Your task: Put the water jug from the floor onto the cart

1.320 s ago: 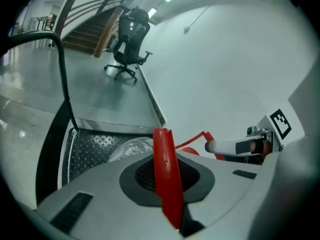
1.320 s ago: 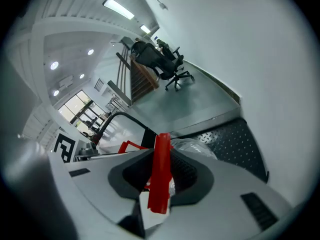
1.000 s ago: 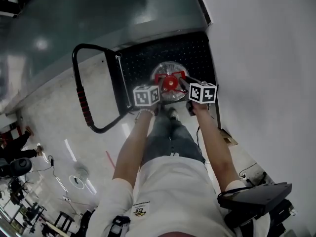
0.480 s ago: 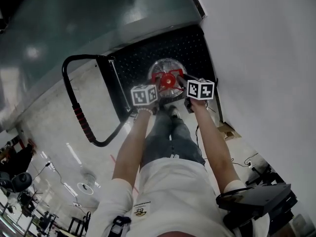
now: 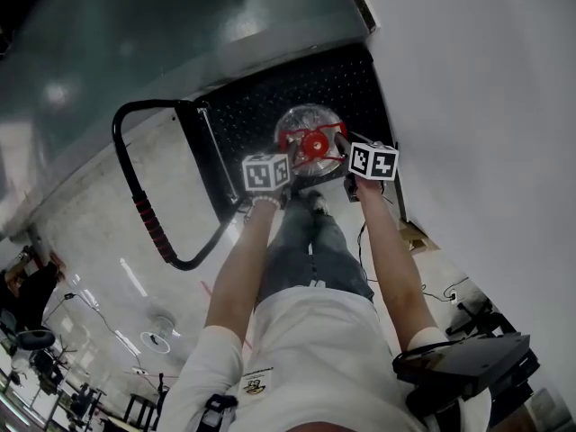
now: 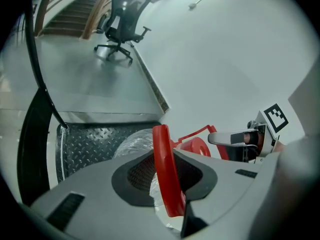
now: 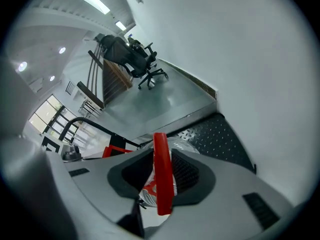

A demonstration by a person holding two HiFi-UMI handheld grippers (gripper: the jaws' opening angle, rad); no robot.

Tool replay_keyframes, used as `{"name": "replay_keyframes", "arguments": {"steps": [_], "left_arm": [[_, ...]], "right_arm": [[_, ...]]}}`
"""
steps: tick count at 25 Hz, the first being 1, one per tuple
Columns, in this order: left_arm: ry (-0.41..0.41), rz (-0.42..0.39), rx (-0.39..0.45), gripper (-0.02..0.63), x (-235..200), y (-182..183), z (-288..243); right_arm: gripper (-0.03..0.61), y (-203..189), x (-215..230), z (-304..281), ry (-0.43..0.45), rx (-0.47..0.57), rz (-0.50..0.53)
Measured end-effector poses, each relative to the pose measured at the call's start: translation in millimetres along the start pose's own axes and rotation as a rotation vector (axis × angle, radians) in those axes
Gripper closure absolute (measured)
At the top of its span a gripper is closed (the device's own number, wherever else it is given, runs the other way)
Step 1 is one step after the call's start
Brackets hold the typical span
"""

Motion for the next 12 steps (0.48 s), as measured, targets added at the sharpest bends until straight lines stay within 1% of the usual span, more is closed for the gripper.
{"name": "replay_keyframes", "arguments": {"steps": [3, 5, 7, 8, 10, 12], "left_arm": [[0.025, -0.013, 0.017, 0.5, 6.9, -15.2, 8.9], [0.041, -0.021, 0.043, 0.495, 23.7, -17.8, 18.8], [0.059, -0.022, 0.08, 0.488, 40.8, -12.8, 31.6], [0.068, -0.023, 0.105, 0.486, 45.6, -9.4, 38.6], [0.093, -0.034, 0.179, 0.486, 40.8, -1.0, 54.4], [0.133, -0.053, 0.273, 0.486, 28.6, 8.3, 74.3]], "right_arm": [[0.427, -17.6, 9.2, 7.1, 0.004, -0.009, 0.001], [0.384, -20.3, 19.0, 25.3, -0.022, -0.019, 0.001], [0.365, -11.7, 27.3, 48.0, -0.06, -0.003, 0.011], [0.364, -6.2, 29.5, 57.2, -0.073, 0.015, 0.018], [0.364, 2.5, 26.8, 63.3, -0.082, 0.064, 0.04], [0.364, 9.8, 16.8, 61.5, -0.06, 0.122, 0.08]]}}
Point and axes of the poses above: the fingertips, and each gripper's own axes: z backward along the fingers, x to its right, y out of its top, the point moved 7 cm from there along z, backward along the fingers, and after that the axes turned 9 degrees about x, right-handed, at the moved point
